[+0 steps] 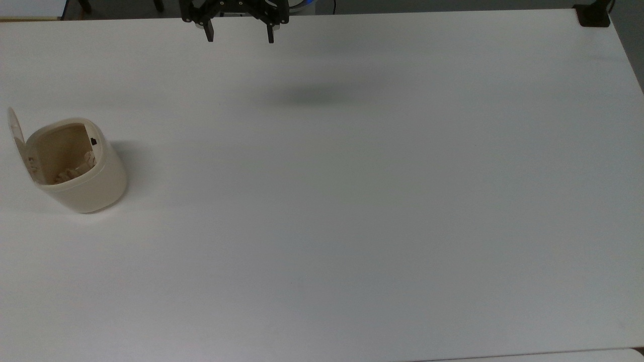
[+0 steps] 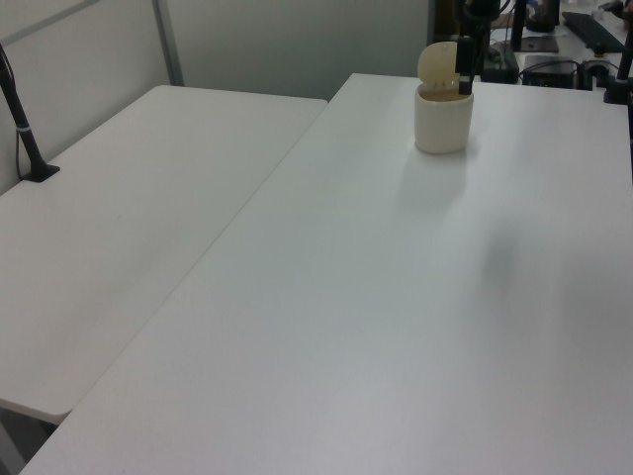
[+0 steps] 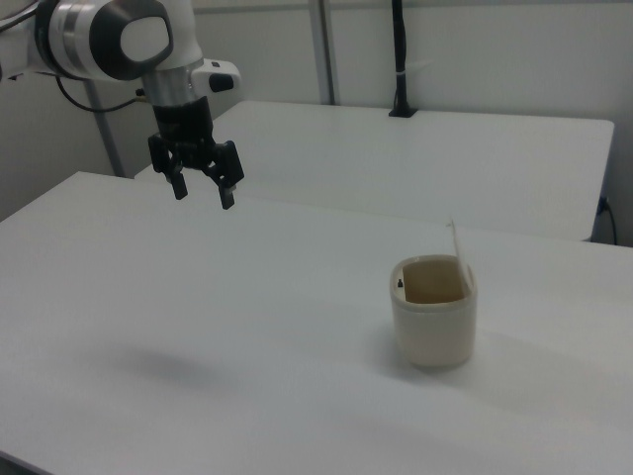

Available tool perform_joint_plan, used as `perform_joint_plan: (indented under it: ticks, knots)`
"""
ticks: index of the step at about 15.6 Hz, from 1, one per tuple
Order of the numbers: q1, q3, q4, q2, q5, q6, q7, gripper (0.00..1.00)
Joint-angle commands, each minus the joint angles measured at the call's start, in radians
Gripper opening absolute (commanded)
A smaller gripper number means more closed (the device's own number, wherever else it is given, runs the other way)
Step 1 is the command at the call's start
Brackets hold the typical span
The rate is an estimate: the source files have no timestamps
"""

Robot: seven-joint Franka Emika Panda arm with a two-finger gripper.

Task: Close the trash bin
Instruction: 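Move the gripper toward the open lid of the cream trash bin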

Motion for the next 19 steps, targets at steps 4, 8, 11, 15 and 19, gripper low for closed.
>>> perform_joint_plan:
  ticks: [4, 8, 11, 15, 19]
  knots:
    - [-0.021, -0.005, -0.018, -0.025, 0.015, -0.008, -0.025, 0.9]
    - [-0.023, -0.003, -0.016, -0.025, 0.013, -0.008, -0.03, 0.7]
    - [-0.025, -0.009, -0.004, -0.025, 0.018, 0.0, -0.018, 0.29]
    - [-0.064, -0.019, 0.021, -0.021, 0.015, 0.052, 0.111, 0.0]
    - [-0.112, -0.068, 0.025, 0.011, -0.097, 0.188, 0.373, 0.0]
